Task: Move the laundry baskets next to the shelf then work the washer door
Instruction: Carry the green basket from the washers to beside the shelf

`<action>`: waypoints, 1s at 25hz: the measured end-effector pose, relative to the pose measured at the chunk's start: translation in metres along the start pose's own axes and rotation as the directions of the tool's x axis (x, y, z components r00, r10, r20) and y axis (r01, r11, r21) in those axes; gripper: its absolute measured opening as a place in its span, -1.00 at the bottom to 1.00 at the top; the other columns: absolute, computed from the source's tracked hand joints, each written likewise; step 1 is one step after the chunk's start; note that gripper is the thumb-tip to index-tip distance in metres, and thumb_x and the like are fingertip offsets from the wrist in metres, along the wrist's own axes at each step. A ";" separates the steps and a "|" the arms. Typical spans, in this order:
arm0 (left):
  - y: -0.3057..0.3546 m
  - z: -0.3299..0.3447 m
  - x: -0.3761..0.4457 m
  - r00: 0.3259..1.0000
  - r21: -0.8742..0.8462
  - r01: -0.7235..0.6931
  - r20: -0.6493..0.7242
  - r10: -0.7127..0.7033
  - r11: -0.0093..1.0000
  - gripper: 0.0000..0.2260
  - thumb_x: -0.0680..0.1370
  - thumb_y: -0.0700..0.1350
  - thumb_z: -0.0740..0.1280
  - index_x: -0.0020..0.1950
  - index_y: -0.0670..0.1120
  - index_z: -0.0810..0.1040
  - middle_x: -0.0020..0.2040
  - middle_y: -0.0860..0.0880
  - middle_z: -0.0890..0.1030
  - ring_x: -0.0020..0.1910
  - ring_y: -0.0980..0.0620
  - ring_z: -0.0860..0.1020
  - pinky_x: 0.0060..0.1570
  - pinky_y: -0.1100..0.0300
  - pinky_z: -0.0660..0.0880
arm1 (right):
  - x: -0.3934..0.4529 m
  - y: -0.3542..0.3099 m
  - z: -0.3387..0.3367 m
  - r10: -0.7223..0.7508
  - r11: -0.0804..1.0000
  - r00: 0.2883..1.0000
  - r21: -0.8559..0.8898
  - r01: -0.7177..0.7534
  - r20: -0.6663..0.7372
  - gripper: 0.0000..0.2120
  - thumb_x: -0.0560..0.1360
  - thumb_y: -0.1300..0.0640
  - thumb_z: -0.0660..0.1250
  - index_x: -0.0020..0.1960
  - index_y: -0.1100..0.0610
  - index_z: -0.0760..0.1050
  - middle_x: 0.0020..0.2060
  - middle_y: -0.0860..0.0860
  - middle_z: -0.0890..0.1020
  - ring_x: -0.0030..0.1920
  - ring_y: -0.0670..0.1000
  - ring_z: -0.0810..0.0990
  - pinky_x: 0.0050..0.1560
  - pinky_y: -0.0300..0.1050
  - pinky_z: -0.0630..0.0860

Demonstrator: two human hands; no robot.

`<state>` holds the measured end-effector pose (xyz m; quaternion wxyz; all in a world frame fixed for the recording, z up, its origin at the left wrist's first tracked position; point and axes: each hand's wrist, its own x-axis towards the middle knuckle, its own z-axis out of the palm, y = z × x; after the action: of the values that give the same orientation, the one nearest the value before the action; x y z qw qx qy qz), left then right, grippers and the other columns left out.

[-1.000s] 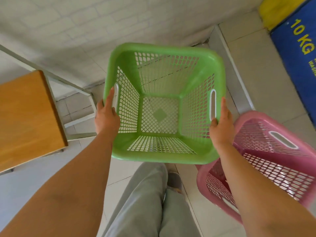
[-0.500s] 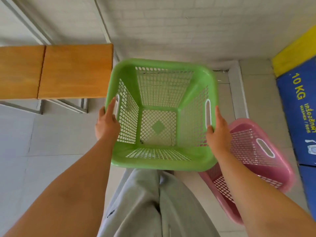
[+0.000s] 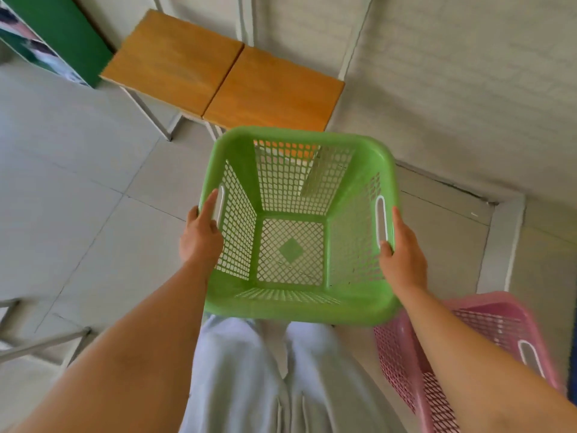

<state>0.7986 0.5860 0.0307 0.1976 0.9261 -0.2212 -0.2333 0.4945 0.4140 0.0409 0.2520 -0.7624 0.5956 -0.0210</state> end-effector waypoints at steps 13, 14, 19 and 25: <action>-0.225 -0.201 0.087 0.946 -0.145 0.232 -0.196 -0.257 0.962 -0.42 0.61 -0.21 0.08 0.46 0.39 0.12 0.47 -0.02 0.32 -0.08 -0.10 0.58 -0.25 0.02 0.62 | -0.006 -0.303 0.143 -0.292 0.955 0.948 0.089 0.282 0.126 -0.32 0.60 0.19 0.18 0.56 -0.16 -0.08 0.51 0.05 0.22 0.35 0.18 0.44 0.16 0.07 0.49; -0.236 -0.211 0.094 0.937 -0.157 0.253 -0.206 -0.282 0.955 -0.42 0.61 -0.20 0.08 0.45 0.41 0.11 0.48 -0.01 0.30 -0.04 -0.11 0.58 -0.22 0.01 0.62 | -0.002 -0.322 0.151 -0.311 0.950 0.940 0.084 0.302 0.137 -0.32 0.60 0.19 0.18 0.56 -0.16 -0.10 0.52 0.04 0.21 0.37 0.16 0.42 0.17 0.08 0.49; -0.283 -0.261 0.148 0.872 -0.246 0.346 -0.271 -0.407 0.905 -0.44 0.61 -0.18 0.08 0.42 0.44 0.13 0.47 0.03 0.30 0.02 -0.12 0.59 -0.12 -0.07 0.63 | 0.036 -0.432 0.191 -0.419 0.908 0.885 0.070 0.413 0.204 -0.33 0.61 0.17 0.18 0.56 -0.13 -0.11 0.55 -0.03 0.15 0.44 0.10 0.32 0.24 0.05 0.43; -0.321 -0.328 0.248 0.796 -0.335 0.442 -0.280 -0.536 0.832 -0.41 0.61 -0.20 0.09 0.41 0.46 0.12 0.49 0.05 0.30 -0.04 -0.08 0.58 -0.15 -0.01 0.64 | 0.107 -0.576 0.236 -0.501 0.862 0.823 0.066 0.503 0.268 -0.33 0.60 0.18 0.19 0.56 -0.12 -0.08 0.55 -0.05 0.15 0.47 0.10 0.27 0.30 0.04 0.39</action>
<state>1.2676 0.8125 0.0613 0.2832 0.9453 0.0994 -0.1279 1.1211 0.4948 0.0421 0.3153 -0.8883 0.3332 0.0220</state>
